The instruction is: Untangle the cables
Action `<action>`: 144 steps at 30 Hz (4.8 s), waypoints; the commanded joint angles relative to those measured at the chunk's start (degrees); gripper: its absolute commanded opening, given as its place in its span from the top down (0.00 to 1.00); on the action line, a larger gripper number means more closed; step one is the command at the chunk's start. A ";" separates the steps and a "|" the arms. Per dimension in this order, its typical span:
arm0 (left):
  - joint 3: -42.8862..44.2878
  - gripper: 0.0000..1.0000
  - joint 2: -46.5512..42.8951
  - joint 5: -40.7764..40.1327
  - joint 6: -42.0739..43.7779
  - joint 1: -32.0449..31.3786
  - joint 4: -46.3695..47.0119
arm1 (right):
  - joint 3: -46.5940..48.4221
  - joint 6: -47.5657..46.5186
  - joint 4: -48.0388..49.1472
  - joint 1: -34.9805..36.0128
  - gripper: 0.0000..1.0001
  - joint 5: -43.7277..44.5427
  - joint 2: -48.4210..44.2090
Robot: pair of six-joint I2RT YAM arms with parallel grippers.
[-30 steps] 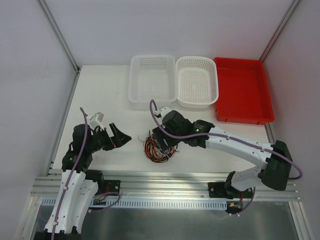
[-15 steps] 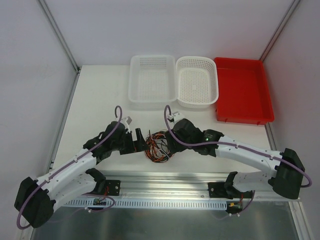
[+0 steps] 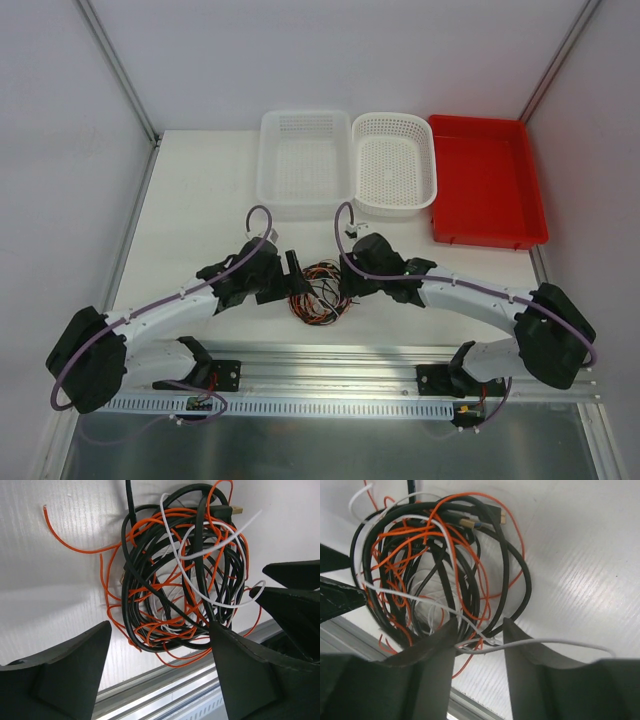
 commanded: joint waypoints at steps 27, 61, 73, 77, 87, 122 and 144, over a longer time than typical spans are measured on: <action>-4.76 1.00 -2.69 -17.24 -5.53 -0.06 0.14 | 17.52 -9.93 -32.92 -4.11 0.99 22.93 -34.80; 8.42 1.00 -8.15 -32.82 6.86 22.44 -20.98 | 52.25 -28.13 -28.26 -8.15 0.99 31.83 -33.23; 4.56 1.00 -16.76 -21.84 11.52 22.44 -20.89 | 11.58 -3.63 -34.77 -12.36 0.84 26.47 -32.44; 3.50 0.76 -19.13 -16.22 13.28 22.36 -20.98 | 1.99 3.51 -38.46 -17.11 0.39 22.26 -27.09; 5.61 0.16 -20.73 1.53 15.13 22.01 -20.72 | 4.43 -11.41 -26.53 -11.15 0.28 3.37 -23.31; 6.75 0.32 19.80 -11.11 6.96 9.00 -6.92 | 20.92 -24.96 -32.64 -11.48 0.99 3.68 -30.84; 14.03 0.07 -6.12 -9.35 14.06 10.13 -17.10 | 37.22 -26.72 -28.54 -15.88 0.99 31.56 -29.71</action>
